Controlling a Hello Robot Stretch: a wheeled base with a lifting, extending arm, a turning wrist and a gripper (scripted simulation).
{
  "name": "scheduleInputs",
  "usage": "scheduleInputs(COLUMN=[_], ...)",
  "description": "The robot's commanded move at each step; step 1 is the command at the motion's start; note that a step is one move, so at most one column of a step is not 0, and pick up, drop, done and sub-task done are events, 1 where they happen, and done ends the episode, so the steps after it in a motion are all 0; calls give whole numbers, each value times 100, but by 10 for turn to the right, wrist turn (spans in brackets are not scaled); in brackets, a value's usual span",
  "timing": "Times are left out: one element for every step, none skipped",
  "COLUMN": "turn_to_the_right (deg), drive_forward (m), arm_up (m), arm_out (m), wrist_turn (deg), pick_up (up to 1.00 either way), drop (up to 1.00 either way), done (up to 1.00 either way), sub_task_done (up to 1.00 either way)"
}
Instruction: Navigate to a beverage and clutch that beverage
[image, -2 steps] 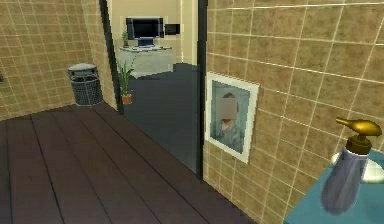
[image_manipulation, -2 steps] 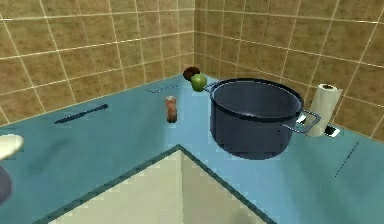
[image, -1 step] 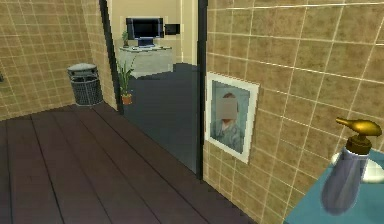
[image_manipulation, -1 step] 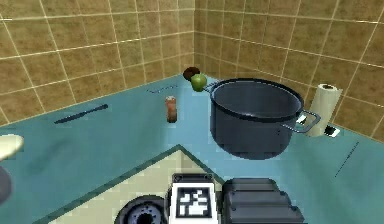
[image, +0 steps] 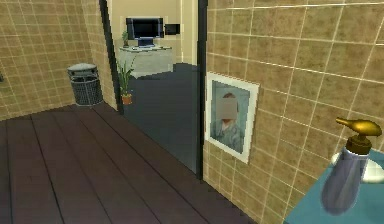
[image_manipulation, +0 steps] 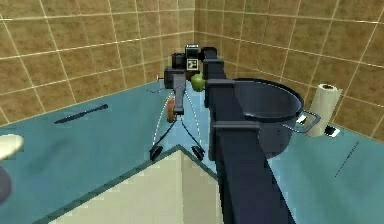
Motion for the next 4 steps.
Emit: scheduleInputs(turn_to_the_right=[0,0,0,0], drive_forward=[0,0,0,0], arm_up=[0,0,0,0], arm_out=[0,0,0,0], wrist_turn=[450,450,450,270], pick_up=[0,0,0,0], drop=[0,0,0,0], done=[0,0,0,0], sub_task_done=[0,0,0,0])
